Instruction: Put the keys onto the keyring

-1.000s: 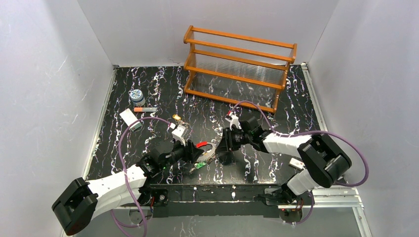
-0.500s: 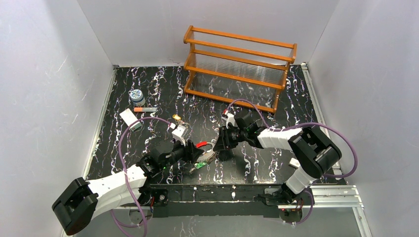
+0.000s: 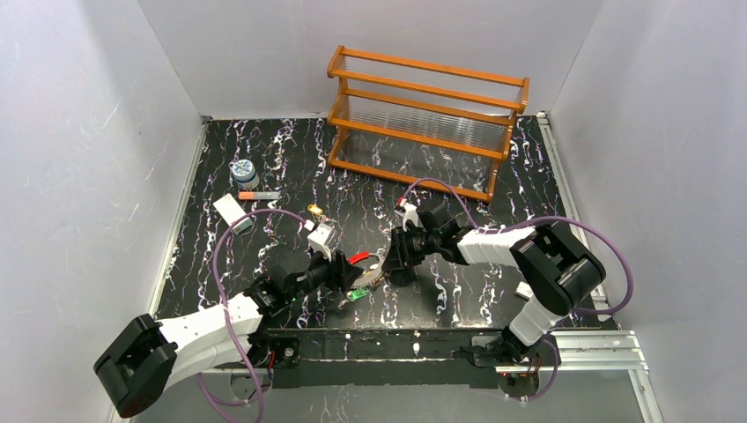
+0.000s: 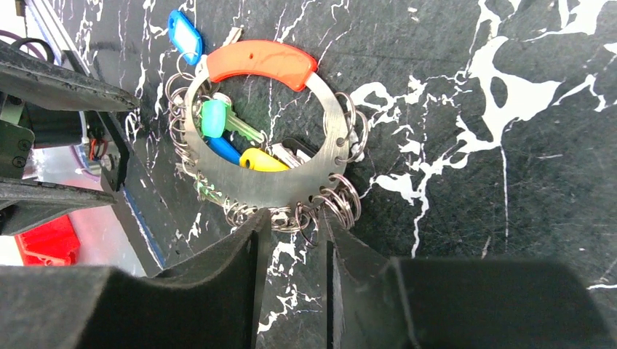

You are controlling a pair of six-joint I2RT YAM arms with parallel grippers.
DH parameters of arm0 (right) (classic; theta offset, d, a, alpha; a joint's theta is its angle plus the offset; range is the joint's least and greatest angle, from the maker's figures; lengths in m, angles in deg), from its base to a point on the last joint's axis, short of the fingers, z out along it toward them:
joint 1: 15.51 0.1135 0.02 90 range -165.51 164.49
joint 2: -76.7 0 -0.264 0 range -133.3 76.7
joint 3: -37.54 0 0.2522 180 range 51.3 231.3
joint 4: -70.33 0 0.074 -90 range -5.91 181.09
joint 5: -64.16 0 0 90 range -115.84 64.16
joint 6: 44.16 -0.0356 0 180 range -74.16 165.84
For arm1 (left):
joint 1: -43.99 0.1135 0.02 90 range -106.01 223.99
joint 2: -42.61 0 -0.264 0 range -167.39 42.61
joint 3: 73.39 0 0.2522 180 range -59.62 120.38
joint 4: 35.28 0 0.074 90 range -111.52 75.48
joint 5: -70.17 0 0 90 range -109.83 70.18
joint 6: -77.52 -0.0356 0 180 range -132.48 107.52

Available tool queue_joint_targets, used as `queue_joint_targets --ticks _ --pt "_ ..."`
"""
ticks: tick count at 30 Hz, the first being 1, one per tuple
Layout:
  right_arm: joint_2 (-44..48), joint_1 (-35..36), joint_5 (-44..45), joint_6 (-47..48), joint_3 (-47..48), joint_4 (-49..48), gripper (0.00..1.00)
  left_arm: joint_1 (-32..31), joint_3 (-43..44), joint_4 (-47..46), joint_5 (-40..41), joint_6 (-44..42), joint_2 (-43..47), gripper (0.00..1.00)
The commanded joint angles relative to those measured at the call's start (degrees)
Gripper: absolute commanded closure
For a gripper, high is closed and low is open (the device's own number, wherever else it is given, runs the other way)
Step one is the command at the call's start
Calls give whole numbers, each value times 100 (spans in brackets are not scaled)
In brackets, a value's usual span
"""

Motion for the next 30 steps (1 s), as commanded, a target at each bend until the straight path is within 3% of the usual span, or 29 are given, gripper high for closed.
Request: queue_joint_targets --ticks 1,5,11,16,24,30 --pt "-4 -18 131 179 17 80 64 -30 92 -64 -46 -64 4 52" --pt "2 -15 165 180 15 95 76 -34 103 -63 -38 -63 -3 52" --pt "-78 -17 192 230 17 130 78 -30 110 -64 -47 -69 35 52" --pt "-26 -13 244 432 141 378 97 -31 130 -26 -47 -166 179 52" --pt "599 -8 21 1276 640 1138 99 -32 307 50 -612 -1030 570 52" --pt "988 -8 -372 2551 1130 1983 99 -30 517 72 -1304 -2094 662 54"
